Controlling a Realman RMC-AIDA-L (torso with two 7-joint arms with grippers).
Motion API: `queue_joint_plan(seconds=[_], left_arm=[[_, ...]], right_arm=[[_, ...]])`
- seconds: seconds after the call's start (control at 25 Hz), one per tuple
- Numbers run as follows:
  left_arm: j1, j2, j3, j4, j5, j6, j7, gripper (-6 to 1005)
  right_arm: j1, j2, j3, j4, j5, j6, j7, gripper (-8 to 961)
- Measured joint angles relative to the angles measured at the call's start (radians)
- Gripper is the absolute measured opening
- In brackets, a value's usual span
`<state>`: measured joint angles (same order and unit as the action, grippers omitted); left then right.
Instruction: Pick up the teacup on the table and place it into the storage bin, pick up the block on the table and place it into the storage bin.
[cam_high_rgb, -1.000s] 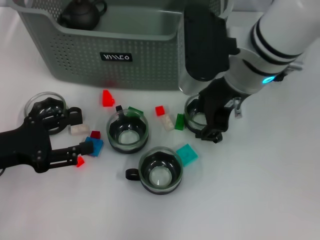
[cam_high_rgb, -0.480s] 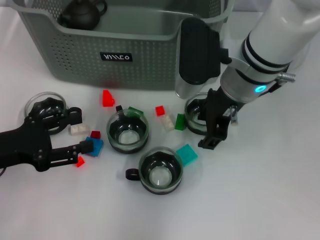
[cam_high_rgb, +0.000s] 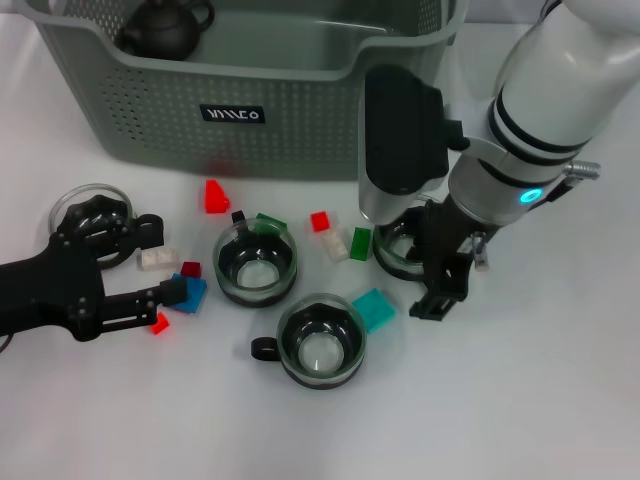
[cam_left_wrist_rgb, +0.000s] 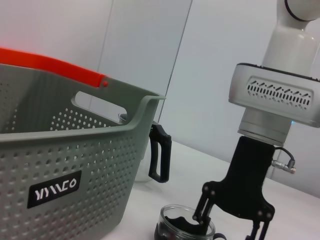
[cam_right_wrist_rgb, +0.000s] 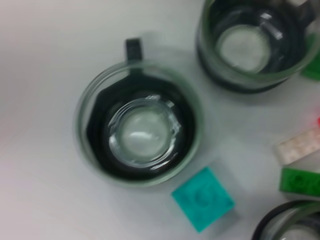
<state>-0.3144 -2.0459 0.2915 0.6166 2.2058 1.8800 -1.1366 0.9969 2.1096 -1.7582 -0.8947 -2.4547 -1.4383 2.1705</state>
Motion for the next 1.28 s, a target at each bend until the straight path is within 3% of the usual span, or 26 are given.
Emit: queue_joint_plan(seconds=[0.32, 0.56, 1.04, 1.2, 1.28], left_arm=[[0.004, -0.004, 0.0, -0.003, 0.0, -0.008, 0.0, 781], [0.003, -0.004, 0.0, -0.005, 0.0, -0.011, 0.0, 780], [0.0, -0.003, 0.0, -0.011, 0.0, -0.015, 0.0, 777], [0.002, -0.003, 0.0, -0.011, 0.0, -0.015, 0.0, 777], [0.003, -0.003, 0.0, -0.011, 0.0, -0.015, 0.0, 776]], right_arm=[[0.002, 0.0, -0.012, 0.006, 0.0, 0.043, 0.008, 701], [0.0, 0.0, -0.014, 0.004, -0.004, 0.047, 0.008, 506], [-0.004, -0.005, 0.002, 0.0, -0.003, 0.029, 0.008, 227], [-0.007, -0.008, 0.033, -0.027, -0.009, -0.013, 0.007, 68], [-0.021, -0.01, 0.081, -0.069, -0.009, -0.063, -0.005, 61]])
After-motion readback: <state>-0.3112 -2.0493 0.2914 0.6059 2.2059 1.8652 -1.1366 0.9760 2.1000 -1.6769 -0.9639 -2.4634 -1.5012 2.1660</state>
